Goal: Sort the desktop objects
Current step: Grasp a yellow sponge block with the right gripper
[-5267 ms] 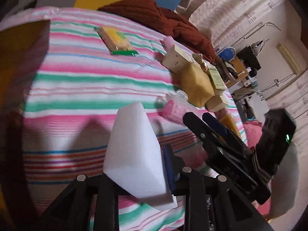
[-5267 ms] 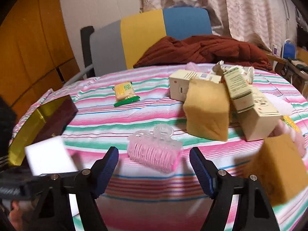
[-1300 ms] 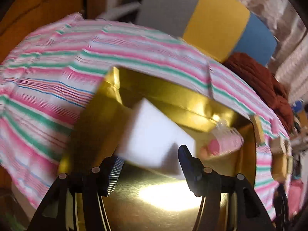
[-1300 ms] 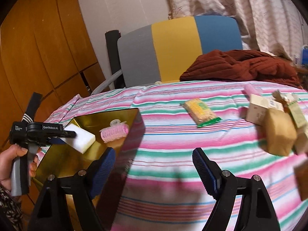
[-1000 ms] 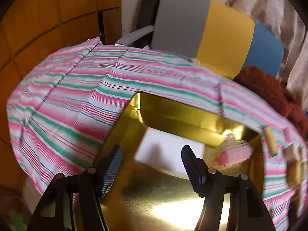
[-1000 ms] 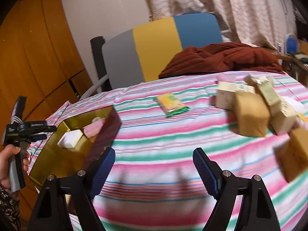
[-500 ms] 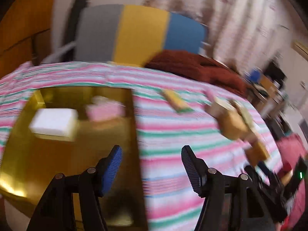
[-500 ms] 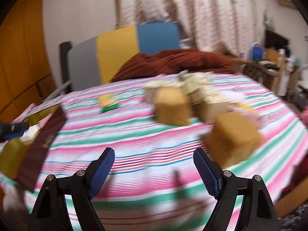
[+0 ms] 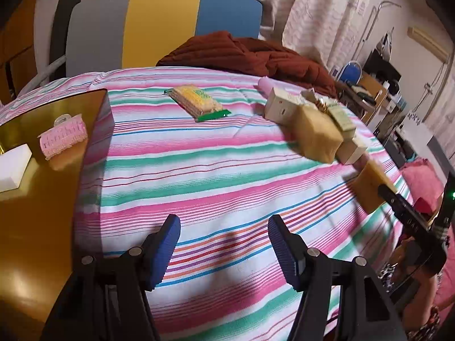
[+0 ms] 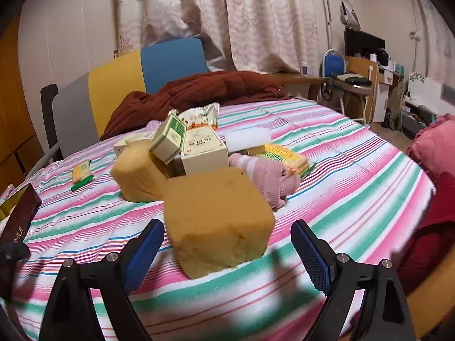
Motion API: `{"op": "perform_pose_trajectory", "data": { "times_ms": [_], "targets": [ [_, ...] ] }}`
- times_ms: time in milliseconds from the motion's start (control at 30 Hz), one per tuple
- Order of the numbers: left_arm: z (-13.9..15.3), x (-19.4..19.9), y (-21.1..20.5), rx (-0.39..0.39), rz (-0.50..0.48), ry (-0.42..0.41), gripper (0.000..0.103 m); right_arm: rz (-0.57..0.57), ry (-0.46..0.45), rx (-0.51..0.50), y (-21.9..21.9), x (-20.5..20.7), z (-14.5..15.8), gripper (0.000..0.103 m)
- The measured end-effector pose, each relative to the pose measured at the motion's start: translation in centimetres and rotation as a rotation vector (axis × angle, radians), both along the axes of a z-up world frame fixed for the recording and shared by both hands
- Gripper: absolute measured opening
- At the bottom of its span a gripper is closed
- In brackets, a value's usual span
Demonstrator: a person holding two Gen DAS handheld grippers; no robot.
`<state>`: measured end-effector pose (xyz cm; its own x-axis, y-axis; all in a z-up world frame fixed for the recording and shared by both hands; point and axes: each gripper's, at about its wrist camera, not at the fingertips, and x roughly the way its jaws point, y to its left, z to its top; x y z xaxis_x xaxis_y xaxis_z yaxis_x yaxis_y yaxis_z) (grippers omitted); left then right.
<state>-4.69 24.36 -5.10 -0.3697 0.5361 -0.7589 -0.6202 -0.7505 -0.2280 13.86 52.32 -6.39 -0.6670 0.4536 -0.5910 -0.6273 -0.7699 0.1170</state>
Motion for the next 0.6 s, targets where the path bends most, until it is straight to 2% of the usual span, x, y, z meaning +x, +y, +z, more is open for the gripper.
{"op": "perform_pose_trajectory", "data": {
  "times_ms": [67, 100, 133, 167, 400, 600],
  "targets": [
    [-0.2, 0.1, 0.2, -0.005, -0.002, -0.003, 0.065, 0.006, 0.0, -0.013, 0.4, -0.5, -0.3, 0.091],
    [-0.3, 0.2, 0.3, -0.007, -0.003, -0.004, 0.065, 0.014, 0.002, -0.023, 0.4, -0.7, -0.5, 0.086],
    [-0.3, 0.2, 0.4, -0.01, -0.004, -0.006, 0.065, 0.027, 0.006, -0.037, 0.4, -0.9, -0.6, 0.077],
    [-0.4, 0.3, 0.4, -0.012, -0.005, -0.007, 0.065, 0.036, 0.008, -0.043, 0.1, -1.1, -0.6, 0.073],
    [-1.0, 0.7, 1.0, -0.027, -0.01, -0.017, 0.065, 0.127, 0.053, -0.074, -3.3, -2.0, 0.2, 0.071],
    [0.1, 0.1, -0.1, 0.007, 0.044, 0.005, 0.065, 0.287, 0.133, -0.073, -8.1, -3.8, 1.7, 0.072]
  ]
}}
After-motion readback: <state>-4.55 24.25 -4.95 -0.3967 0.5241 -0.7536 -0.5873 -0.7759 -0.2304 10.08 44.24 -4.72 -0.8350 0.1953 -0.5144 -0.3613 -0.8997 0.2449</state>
